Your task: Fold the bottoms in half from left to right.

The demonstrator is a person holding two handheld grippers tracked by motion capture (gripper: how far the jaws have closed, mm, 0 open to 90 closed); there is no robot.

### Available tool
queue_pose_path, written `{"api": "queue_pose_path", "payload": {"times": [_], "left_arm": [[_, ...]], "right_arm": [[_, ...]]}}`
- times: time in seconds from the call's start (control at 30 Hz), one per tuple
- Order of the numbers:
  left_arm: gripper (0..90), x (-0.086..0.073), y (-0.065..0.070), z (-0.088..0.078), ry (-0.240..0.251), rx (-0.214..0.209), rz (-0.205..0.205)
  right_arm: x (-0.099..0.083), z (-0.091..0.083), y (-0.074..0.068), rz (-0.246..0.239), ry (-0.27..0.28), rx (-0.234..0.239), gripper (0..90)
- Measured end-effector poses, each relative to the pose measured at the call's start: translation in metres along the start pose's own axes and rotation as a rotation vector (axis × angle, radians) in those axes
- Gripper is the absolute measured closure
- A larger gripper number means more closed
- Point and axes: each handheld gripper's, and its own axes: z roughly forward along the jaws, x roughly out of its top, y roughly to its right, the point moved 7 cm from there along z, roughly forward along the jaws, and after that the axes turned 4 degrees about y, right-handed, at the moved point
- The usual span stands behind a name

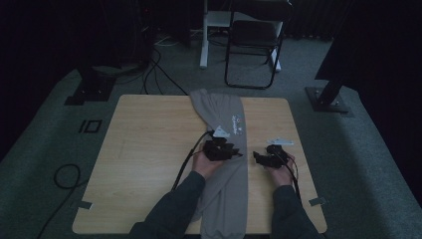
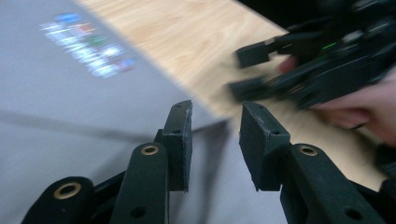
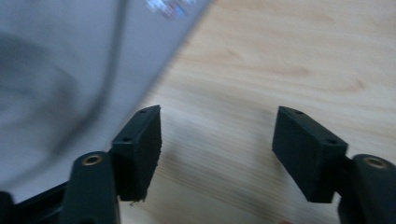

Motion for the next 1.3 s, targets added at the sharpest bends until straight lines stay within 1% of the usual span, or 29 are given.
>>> {"api": "queue_pose_path", "payload": {"times": [0.03, 0.07, 0.1, 0.17, 0.2, 0.23, 0.27, 0.3, 0.33, 0.37, 0.4, 0.43, 0.5, 0.53, 0.6, 0.63, 0.77, 0.8, 0.83, 0.9, 1.0, 1.03, 1.1, 1.17, 1.3], "left_arm": [[64.3, -0.004, -0.008, -0.006, 0.002, 0.021, -0.006], [65.6, -0.014, -0.026, -0.013, -0.012, 0.072, -0.026], [65.9, -0.020, -0.032, -0.013, -0.025, 0.089, -0.030], [65.9, -0.031, -0.040, -0.011, -0.057, 0.106, -0.030], [65.8, -0.036, -0.041, -0.008, -0.071, 0.111, -0.026], [65.8, -0.040, -0.043, -0.005, -0.091, 0.117, -0.019], [65.8, -0.040, -0.043, -0.005, -0.091, 0.117, -0.019], [65.9, -0.047, -0.044, 0.001, -0.126, 0.135, 0.000], [67.4, -0.047, -0.044, 0.001, -0.126, 0.135, 0.000], [70.1, -0.053, -0.045, 0.006, -0.158, 0.160, 0.014], [74.2, -0.054, -0.045, 0.006, -0.149, 0.176, 0.028], [78.6, -0.054, -0.047, 0.006, -0.150, 0.191, 0.034], [84.9, -0.054, -0.050, 0.005, -0.155, 0.204, 0.036], [86.7, -0.054, -0.051, 0.004, -0.154, 0.213, 0.037], [89.0, -0.054, -0.055, 0.002, -0.153, 0.231, 0.035], [89.1, -0.054, -0.057, 0.001, -0.153, 0.243, 0.035], [89.6, -0.055, -0.068, -0.005, -0.148, 0.266, 0.021], [89.6, -0.055, -0.068, -0.005, -0.148, 0.266, 0.021], [89.6, -0.055, -0.076, -0.007, -0.137, 0.279, 0.005], [89.6, -0.056, -0.085, -0.011, -0.133, 0.291, -0.012], [89.6, -0.057, -0.099, -0.017, -0.132, 0.323, -0.019], [89.6, -0.057, -0.103, -0.019, -0.127, 0.332, -0.027], [89.6, -0.057, -0.112, -0.022, -0.117, 0.344, -0.053], [89.6, -0.056, -0.120, -0.023, -0.107, 0.364, -0.069], [89.6, -0.052, -0.133, -0.022, -0.098, 0.401, -0.103]], "right_arm": [[0.000, 0.000, 0.000, 0.000, 0.000, 0.000, 35.8], [0.011, -0.004, -0.015, -0.014, 0.040, 0.025, 36.5], [0.016, -0.005, -0.023, -0.019, 0.056, 0.048, 36.4], [0.024, -0.003, -0.042, -0.048, 0.072, 0.083, 36.3], [0.026, -0.001, -0.050, -0.062, 0.071, 0.097, 36.2], [0.026, 0.002, -0.058, -0.080, 0.065, 0.111, 36.2], [0.025, 0.006, -0.064, -0.098, 0.050, 0.117, 36.4], [0.023, 0.010, -0.068, -0.118, 0.026, 0.106, 39.7], [0.023, 0.010, -0.068, -0.118, 0.026, 0.106, 39.7], [0.015, 0.017, -0.065, -0.160, -0.033, 0.026, 49.7], [0.012, 0.018, -0.062, -0.166, -0.050, 0.002, 57.3], [0.009, 0.017, -0.058, -0.158, -0.058, 0.005, 62.5], [0.007, 0.014, -0.052, -0.131, -0.067, 0.010, 68.5], [0.007, 0.013, -0.051, -0.125, -0.069, 0.022, 70.6], [0.004, 0.013, -0.051, -0.135, -0.078, 0.020, 73.3], [0.004, 0.014, -0.052, -0.137, -0.073, 0.024, 74.3], [0.006, 0.019, -0.059, -0.133, -0.055, 0.029, 73.9], [0.006, 0.019, -0.059, -0.133, -0.055, 0.029, 73.9], [0.008, 0.023, -0.062, -0.132, -0.047, 0.041, 73.0], [0.012, 0.028, -0.064, -0.120, -0.043, 0.052, 71.5], [0.019, 0.039, -0.069, -0.112, -0.032, 0.072, 70.2], [0.022, 0.043, -0.071, -0.111, -0.030, 0.074, 69.7], [0.028, 0.052, -0.073, -0.110, -0.021, 0.074, 67.2], [0.034, 0.062, -0.075, -0.112, -0.010, 0.071, 64.7], [0.046, 0.077, -0.074, -0.107, -0.007, 0.061, 60.6]]}}
